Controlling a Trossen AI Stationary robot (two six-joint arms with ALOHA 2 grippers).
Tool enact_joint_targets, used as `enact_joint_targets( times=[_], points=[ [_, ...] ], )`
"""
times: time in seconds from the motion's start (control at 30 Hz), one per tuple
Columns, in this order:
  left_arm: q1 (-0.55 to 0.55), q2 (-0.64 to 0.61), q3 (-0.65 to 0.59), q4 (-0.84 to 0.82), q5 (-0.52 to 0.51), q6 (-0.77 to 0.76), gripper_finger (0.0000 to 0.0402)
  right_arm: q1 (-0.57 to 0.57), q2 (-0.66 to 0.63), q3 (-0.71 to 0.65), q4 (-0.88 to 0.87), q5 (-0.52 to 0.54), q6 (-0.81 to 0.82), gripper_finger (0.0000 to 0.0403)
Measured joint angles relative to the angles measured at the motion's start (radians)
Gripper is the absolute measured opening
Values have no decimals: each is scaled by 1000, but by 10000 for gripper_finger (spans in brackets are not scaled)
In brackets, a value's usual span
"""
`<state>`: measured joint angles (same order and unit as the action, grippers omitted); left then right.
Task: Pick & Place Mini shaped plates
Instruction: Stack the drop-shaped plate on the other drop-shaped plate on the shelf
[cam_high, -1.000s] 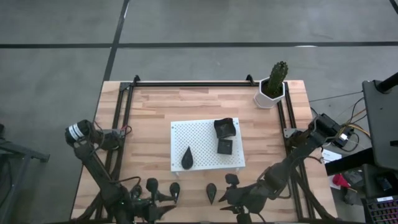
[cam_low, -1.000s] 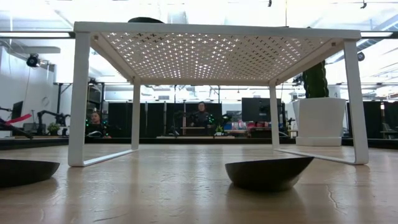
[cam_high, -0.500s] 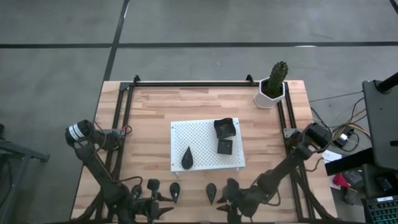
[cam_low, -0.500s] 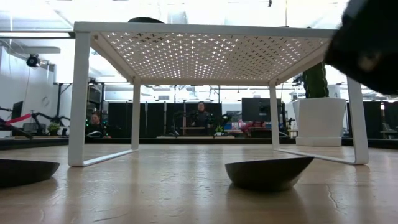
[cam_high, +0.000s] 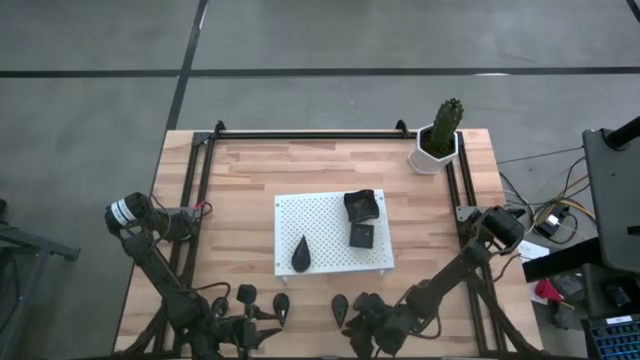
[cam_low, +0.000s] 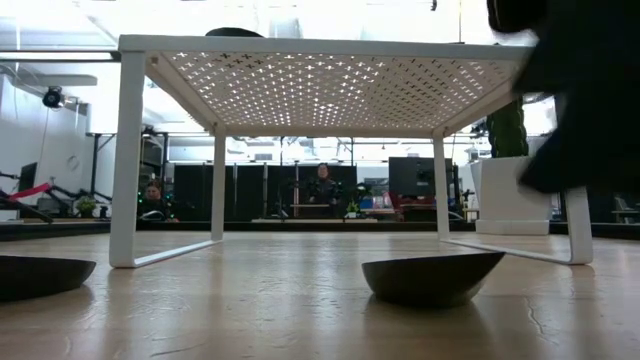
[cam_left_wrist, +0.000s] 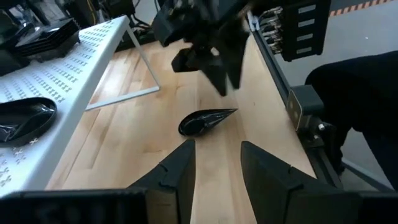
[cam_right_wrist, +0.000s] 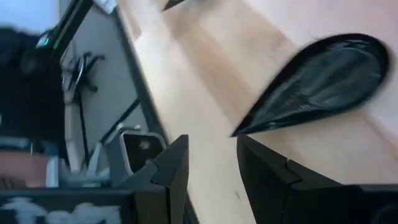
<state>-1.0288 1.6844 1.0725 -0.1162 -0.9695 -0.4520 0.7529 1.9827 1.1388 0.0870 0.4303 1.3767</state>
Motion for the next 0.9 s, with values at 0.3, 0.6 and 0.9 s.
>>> enact_joint_targets(
  times=[0.3, 0.6, 0.9],
  points=[
    [0, 0, -3, -5, -1, 22, 126, -37, 0, -4, -190, 46, 224, 132],
    [0, 0, -21, -11, -1, 38, 126, -63, 0, 2, -185, 44, 266, 132],
    [0, 0, -34, -15, -1, 41, 126, -65, 11, 5, -182, 3, 317, 132]
  ],
)
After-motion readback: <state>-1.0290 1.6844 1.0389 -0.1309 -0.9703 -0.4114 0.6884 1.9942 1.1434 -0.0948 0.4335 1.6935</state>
